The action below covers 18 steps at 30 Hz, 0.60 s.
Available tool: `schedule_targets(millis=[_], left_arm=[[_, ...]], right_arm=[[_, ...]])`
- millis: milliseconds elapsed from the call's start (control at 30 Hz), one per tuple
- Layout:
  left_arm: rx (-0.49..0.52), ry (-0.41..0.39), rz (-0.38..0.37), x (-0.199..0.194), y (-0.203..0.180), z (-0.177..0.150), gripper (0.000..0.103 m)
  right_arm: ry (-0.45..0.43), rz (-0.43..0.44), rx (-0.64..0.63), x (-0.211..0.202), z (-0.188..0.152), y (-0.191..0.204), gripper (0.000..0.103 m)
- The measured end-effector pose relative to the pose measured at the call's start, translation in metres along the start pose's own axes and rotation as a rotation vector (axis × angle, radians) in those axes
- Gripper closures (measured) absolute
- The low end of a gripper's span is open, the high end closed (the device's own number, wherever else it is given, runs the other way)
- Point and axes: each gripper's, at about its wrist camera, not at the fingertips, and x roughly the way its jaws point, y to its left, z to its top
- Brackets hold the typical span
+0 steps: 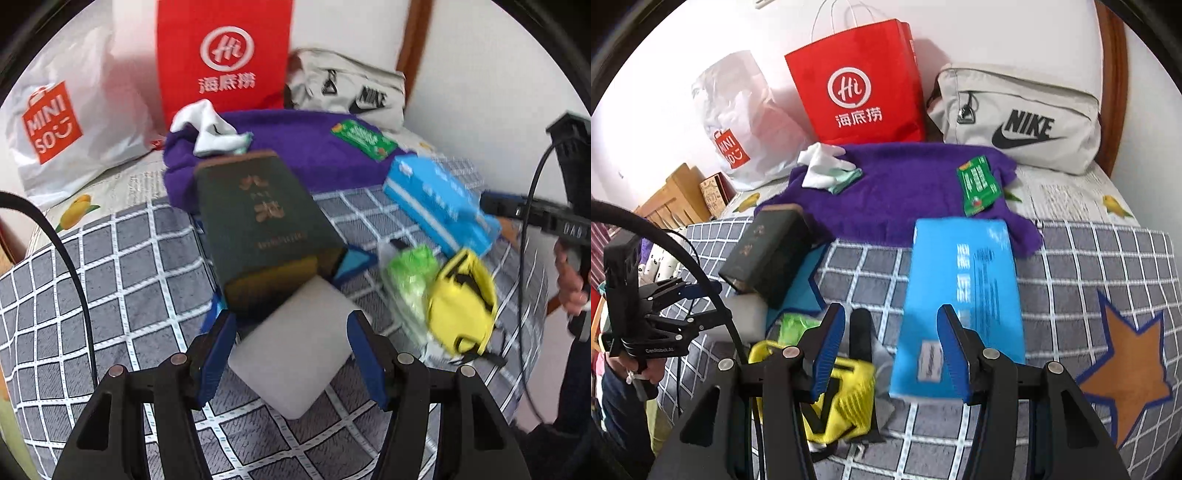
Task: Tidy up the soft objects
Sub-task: 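Withdraw both tools from the towel and move the left tool to the white sponge, then grasp the white sponge block with the left tool while the right tool grasps the yellow pouch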
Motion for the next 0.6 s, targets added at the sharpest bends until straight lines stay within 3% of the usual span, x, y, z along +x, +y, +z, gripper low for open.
schedule_targets(millis=[67, 200, 333, 600], left_arm=[[0.035, -0.001, 0.016, 0.002, -0.003, -0.005, 0.04], [0.052, 0.009, -0.029, 0.001, -0.005, -0.01, 0.036], [0.105, 0.003, -0.005, 0.0, -0.012, -0.018, 0.03], [0.099, 0.003, 0.078, 0.012, -0.017, -0.025, 0.029]], right_arm=[[0.0, -0.006, 0.013, -0.001, -0.007, -0.005, 0.051], [0.005, -0.004, 0.044, -0.002, -0.015, -0.014, 0.051], [0.001, 0.002, 0.053, -0.003, -0.02, -0.018, 0.051], [-0.003, 0.007, 0.043, -0.004, -0.022, -0.018, 0.051]])
